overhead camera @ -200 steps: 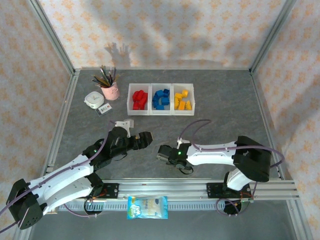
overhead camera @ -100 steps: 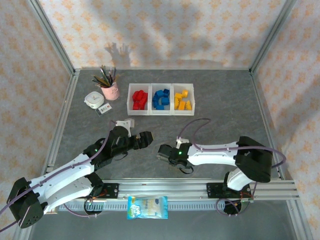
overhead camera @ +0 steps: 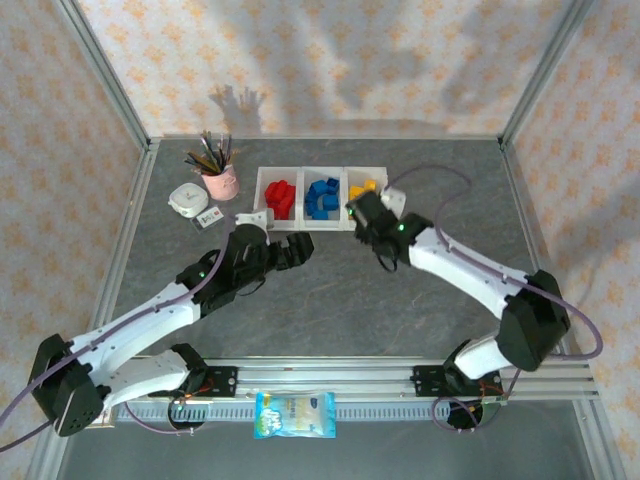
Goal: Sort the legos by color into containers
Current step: Place the lego in the container.
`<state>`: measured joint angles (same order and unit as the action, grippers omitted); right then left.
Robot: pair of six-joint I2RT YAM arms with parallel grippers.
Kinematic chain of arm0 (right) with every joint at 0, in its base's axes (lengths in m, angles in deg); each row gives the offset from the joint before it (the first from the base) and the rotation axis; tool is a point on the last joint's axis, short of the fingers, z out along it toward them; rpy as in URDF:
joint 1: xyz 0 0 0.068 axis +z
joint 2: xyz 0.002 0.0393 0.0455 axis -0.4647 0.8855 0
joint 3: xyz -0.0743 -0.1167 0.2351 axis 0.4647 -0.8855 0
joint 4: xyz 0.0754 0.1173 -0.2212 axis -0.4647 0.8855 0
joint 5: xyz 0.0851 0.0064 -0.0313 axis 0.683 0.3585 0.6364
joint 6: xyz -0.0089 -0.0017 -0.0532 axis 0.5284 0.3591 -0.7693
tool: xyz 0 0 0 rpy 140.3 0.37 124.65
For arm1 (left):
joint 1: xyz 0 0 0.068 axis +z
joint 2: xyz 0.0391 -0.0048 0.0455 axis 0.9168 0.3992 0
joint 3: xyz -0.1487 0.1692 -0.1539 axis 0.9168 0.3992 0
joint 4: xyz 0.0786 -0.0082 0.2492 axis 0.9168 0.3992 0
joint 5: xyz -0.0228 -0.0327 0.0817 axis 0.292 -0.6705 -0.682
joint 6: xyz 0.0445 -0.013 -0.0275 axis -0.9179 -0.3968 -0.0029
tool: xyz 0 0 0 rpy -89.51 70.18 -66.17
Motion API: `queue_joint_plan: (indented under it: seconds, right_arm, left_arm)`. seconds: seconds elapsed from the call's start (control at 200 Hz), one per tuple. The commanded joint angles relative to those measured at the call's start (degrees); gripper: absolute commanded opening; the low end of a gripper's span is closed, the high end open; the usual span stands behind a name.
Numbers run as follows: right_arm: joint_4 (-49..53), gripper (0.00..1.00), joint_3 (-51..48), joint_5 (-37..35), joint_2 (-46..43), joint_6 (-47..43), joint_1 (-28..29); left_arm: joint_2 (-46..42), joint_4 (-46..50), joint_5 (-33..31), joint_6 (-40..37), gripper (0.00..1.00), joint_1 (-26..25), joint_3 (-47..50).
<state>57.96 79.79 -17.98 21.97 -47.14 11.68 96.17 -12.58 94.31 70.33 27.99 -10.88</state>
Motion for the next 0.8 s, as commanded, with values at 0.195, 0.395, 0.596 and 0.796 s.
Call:
queue_joint_plan:
  seconds: [0.195, 0.395, 0.596, 0.796]
  right_arm:
    - [-6.6, 0.44, 20.2, 1.1, 22.1, -19.6, -10.2]
    - [-5.8, 0.48, 30.3, 3.5, 33.3, -21.2, -13.5]
    - [-6.6, 0.66, 31.7, 2.4, 32.8, -23.4, -14.1]
    - [-9.9, 0.83, 24.8, 1.3, 22.8, -24.4, -14.9]
  left_arm:
    - [9.5, -8.0, 0.8, -2.1, 0.99, 3.8, -6.5]
    - [12.0, -9.7, 0.6, -2.0, 0.99, 4.5, -7.4]
    - [12.4, -10.1, 0.4, -2.0, 0.99, 5.1, -7.3]
    - [10.7, -7.4, -1.9, -3.8, 0.99, 7.1, -8.9]
